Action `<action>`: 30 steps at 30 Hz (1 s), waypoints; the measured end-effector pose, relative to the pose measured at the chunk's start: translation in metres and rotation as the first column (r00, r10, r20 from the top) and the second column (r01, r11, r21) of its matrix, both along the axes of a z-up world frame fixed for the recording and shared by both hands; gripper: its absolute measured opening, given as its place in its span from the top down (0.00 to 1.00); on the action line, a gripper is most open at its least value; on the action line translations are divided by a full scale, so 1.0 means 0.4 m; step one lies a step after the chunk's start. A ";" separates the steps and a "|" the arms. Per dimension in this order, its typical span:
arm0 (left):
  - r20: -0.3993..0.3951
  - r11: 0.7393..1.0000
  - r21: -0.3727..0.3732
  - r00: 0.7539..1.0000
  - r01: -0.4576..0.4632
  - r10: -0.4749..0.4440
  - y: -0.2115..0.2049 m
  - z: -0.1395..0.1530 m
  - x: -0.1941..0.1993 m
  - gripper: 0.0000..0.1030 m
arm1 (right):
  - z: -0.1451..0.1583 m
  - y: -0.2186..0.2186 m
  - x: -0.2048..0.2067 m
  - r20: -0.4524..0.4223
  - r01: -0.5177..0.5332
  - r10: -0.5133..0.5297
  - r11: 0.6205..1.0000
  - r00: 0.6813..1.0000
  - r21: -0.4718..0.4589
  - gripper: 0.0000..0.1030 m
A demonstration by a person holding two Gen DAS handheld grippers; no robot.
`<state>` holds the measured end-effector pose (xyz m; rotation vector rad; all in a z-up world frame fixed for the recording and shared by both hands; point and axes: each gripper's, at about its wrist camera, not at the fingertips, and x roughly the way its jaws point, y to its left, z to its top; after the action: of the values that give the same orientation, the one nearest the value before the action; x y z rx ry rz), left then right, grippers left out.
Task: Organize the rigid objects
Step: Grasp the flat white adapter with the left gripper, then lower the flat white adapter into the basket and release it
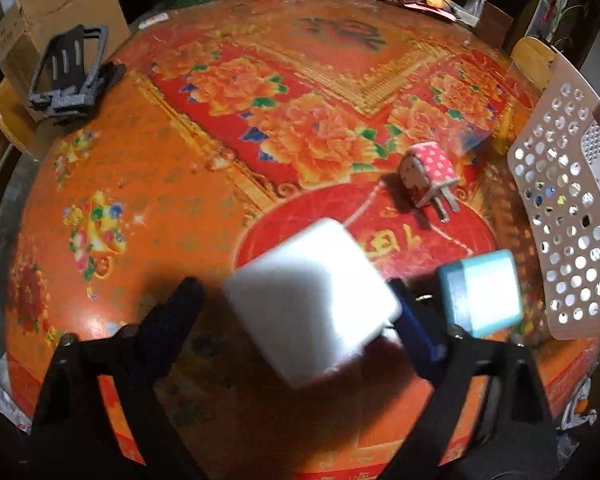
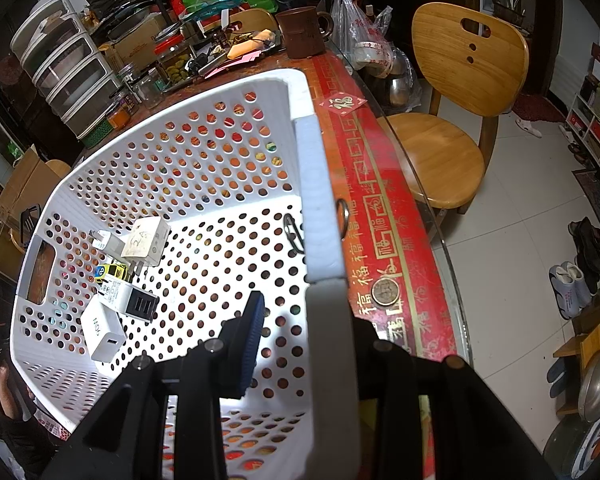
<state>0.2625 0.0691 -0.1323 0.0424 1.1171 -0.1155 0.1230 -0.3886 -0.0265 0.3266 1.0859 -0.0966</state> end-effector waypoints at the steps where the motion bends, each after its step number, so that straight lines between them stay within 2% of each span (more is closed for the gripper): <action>1: 0.008 1.000 -0.007 1.000 0.004 -0.004 -0.001 0.004 -0.003 0.30 | 0.000 0.000 0.000 0.000 0.000 0.000 1.000 1.000 0.000 0.68; 7: 0.028 1.000 0.005 1.000 0.003 -0.003 -0.005 0.013 -0.014 0.30 | 0.001 -0.001 0.000 0.001 0.000 0.000 1.000 1.000 0.001 0.68; 10: 0.075 1.000 0.016 0.997 -0.006 0.005 -0.002 0.037 -0.026 0.30 | 0.001 -0.001 -0.001 0.001 0.000 0.000 1.000 1.000 0.000 0.68; 18: 0.210 0.998 0.058 0.977 0.013 -0.025 -0.038 0.170 -0.058 0.30 | 0.001 -0.001 -0.001 0.000 -0.001 0.001 1.000 1.000 0.000 0.68; 27: 0.298 0.987 0.113 0.944 0.112 -0.141 -0.156 0.311 -0.074 0.30 | 0.001 -0.001 -0.002 0.000 -0.002 0.002 1.000 1.000 -0.001 0.68; 30: 0.330 0.980 0.126 0.924 0.157 -0.190 -0.220 0.367 -0.081 0.30 | 0.001 0.000 -0.002 0.000 -0.002 0.002 1.000 1.000 -0.001 0.68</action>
<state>0.2301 -0.0189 0.0143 0.2409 0.7687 -0.2045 0.1222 -0.3887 -0.0260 0.3247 1.0865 -0.0951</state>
